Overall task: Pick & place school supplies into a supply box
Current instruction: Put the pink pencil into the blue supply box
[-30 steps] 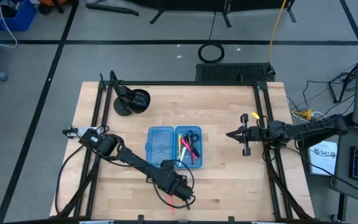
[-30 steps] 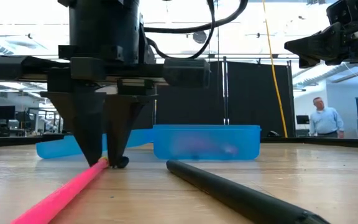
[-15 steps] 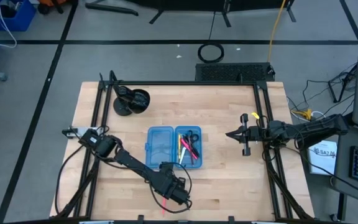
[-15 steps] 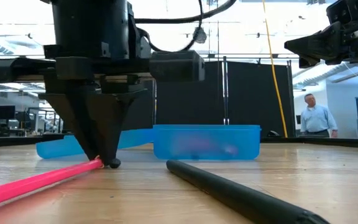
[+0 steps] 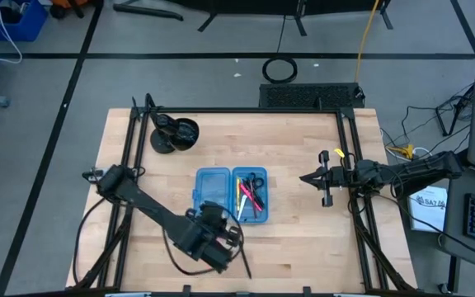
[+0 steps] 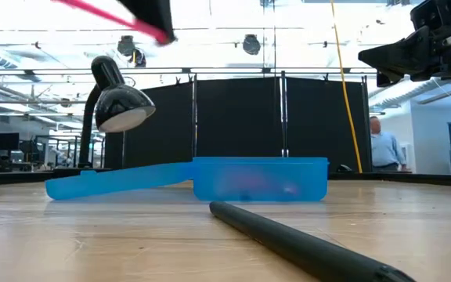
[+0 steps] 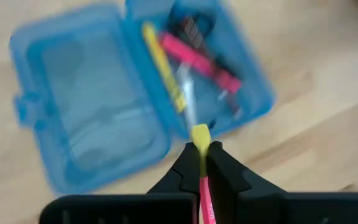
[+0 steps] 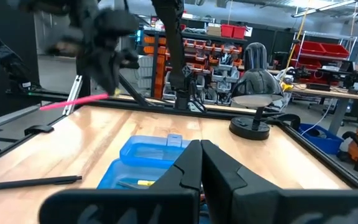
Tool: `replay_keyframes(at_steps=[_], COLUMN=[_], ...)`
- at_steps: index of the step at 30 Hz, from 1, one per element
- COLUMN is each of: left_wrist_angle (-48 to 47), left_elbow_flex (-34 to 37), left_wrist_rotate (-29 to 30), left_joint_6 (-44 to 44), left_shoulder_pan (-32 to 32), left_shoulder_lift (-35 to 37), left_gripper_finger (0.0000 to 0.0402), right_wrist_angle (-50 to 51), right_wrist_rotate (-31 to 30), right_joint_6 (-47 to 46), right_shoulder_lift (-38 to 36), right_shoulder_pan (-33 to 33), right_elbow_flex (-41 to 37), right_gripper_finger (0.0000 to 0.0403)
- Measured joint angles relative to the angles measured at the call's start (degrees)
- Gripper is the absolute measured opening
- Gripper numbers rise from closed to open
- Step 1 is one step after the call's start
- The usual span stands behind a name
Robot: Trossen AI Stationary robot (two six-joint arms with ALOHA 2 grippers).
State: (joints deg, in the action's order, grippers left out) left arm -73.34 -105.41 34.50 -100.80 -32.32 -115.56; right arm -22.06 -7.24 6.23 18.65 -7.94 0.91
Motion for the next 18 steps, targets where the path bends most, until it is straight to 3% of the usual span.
replay_keyframes(at_steps=[7, 15, 18], left_wrist_angle=[1.2, 1.8, 3.7], left_elbow_flex=[0.0, -0.1, -0.1], left_wrist_rotate=[7.9, 8.3, 5.0], left_joint_6=[6.1, 9.6, 11.8], left_shoulder_pan=[1.1, 8.3, 13.1], left_shoulder_lift=[9.0, 12.3, 10.2], left_gripper_finger=[0.0018, 0.0010, 0.0015], right_wrist_angle=[0.0, 0.0, 0.0], right_wrist_rotate=[0.0, 0.0, 0.0], right_joint_6=[-2.3, -2.7, -3.5], right_shoulder_lift=[0.0, 0.0, 0.0], right_shoulder_pan=[0.0, 0.0, 0.0], right_elbow_flex=[0.0, 0.0, 0.0], right_gripper_finger=[0.0000, 0.0000, 0.0000])
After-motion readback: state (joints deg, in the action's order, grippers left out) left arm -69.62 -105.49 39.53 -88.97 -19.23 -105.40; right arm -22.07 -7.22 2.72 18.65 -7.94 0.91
